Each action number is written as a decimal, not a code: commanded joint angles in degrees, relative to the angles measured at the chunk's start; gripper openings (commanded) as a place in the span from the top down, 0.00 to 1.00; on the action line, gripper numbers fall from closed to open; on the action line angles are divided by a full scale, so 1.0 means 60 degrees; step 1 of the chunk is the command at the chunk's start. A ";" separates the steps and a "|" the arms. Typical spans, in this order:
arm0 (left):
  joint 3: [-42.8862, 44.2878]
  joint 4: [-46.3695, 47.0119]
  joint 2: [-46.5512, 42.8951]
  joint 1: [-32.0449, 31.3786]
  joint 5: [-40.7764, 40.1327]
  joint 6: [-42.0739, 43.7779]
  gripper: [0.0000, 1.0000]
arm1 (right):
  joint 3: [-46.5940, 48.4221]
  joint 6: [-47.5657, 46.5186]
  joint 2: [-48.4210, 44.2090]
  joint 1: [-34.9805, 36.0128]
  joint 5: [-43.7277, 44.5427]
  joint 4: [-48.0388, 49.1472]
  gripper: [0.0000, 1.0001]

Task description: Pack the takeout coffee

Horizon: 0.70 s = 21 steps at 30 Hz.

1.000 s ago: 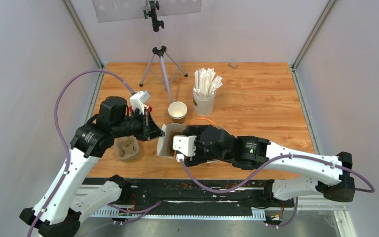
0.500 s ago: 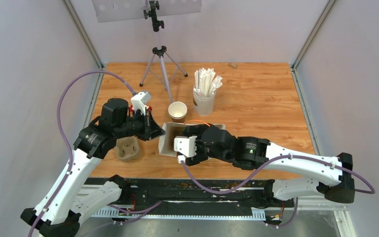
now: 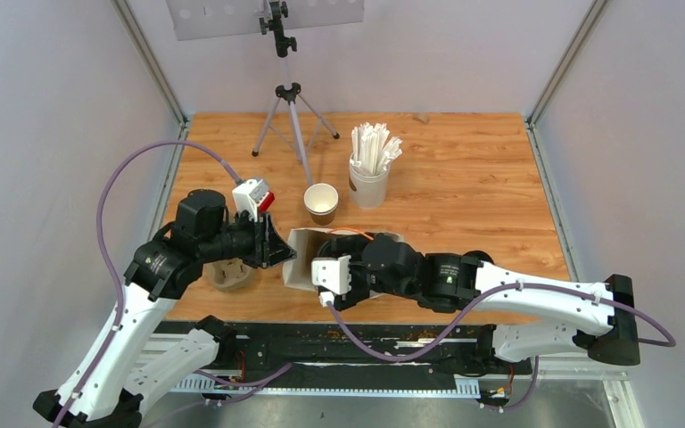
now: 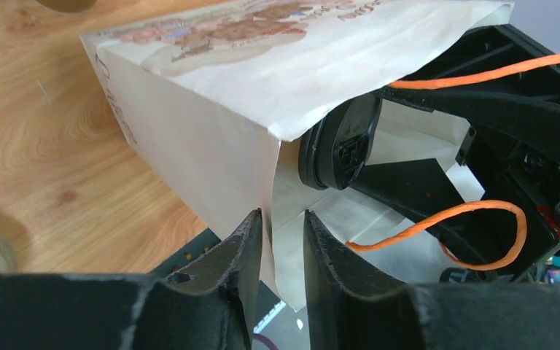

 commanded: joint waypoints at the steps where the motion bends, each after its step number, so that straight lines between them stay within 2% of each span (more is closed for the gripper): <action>1: -0.0108 -0.0516 -0.0236 0.0035 0.0490 0.0108 0.62 | -0.0267 0.0086 -0.0028 0.0247 0.0093 0.0729 0.32; 7: -0.0465 -0.0562 -0.0557 0.0039 0.0715 -0.0194 0.55 | -0.0783 0.0117 -0.0105 0.0485 0.0450 0.1116 0.32; 11: -0.0598 -0.0437 -0.0526 0.0034 0.0751 -0.0188 0.55 | -0.0820 0.0215 -0.0130 0.0504 0.0564 0.1051 0.32; 21: -0.0550 -0.0292 -0.0335 0.0038 0.1050 0.0127 0.84 | -0.0461 -0.0102 0.0250 0.0532 0.0632 0.1179 0.32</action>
